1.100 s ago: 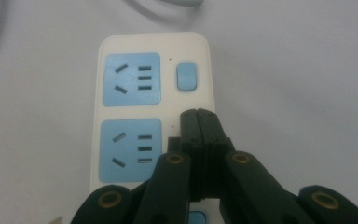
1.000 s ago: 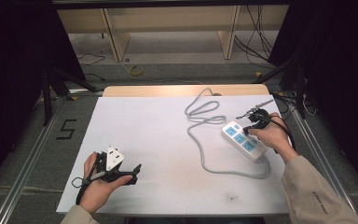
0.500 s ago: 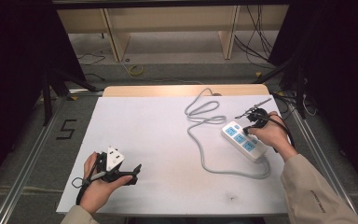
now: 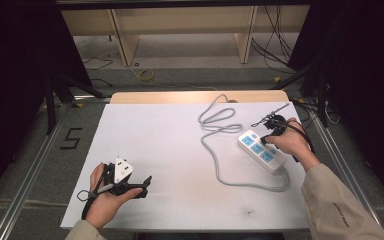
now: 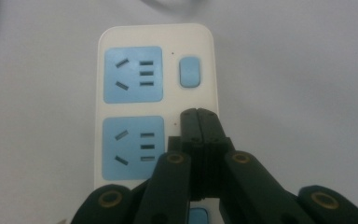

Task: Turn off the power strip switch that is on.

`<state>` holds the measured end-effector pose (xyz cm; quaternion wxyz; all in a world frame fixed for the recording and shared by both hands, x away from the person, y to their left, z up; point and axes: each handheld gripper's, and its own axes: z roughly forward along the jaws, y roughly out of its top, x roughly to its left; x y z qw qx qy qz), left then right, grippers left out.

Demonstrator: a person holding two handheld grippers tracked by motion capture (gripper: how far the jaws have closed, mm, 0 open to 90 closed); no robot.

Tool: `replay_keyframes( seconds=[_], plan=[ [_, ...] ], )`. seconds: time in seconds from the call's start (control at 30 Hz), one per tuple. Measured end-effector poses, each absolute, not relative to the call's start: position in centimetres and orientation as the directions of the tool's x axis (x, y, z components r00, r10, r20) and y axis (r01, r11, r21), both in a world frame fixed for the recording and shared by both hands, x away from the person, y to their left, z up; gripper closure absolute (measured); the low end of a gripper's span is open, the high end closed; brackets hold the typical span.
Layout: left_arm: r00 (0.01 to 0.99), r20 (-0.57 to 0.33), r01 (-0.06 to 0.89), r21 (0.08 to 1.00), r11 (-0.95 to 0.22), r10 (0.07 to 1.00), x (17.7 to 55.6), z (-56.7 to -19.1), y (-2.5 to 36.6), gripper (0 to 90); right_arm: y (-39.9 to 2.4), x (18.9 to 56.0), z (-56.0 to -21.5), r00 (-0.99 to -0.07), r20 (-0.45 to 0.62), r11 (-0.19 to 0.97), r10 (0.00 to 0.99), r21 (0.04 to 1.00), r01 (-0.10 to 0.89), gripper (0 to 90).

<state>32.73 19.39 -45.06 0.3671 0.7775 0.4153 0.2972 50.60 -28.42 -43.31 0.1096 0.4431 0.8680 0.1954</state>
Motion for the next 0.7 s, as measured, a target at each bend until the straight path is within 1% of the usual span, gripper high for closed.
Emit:
replay_keyframes(
  seconds=[0.3,0.7],
  plan=[
    [0.478,0.157,0.426,0.819,-0.385,0.864,32.73,-45.07,19.42,2.6,-27.77,51.02,-43.12,-0.586,-0.031,0.551,0.81,0.382,0.742,90.0],
    [0.481,0.161,0.424,0.818,-0.39,0.862,32.72,-45.04,19.35,2.6,-27.78,51.13,-43.09,-0.583,-0.029,0.55,0.812,0.375,0.746,90.0]
  ],
)
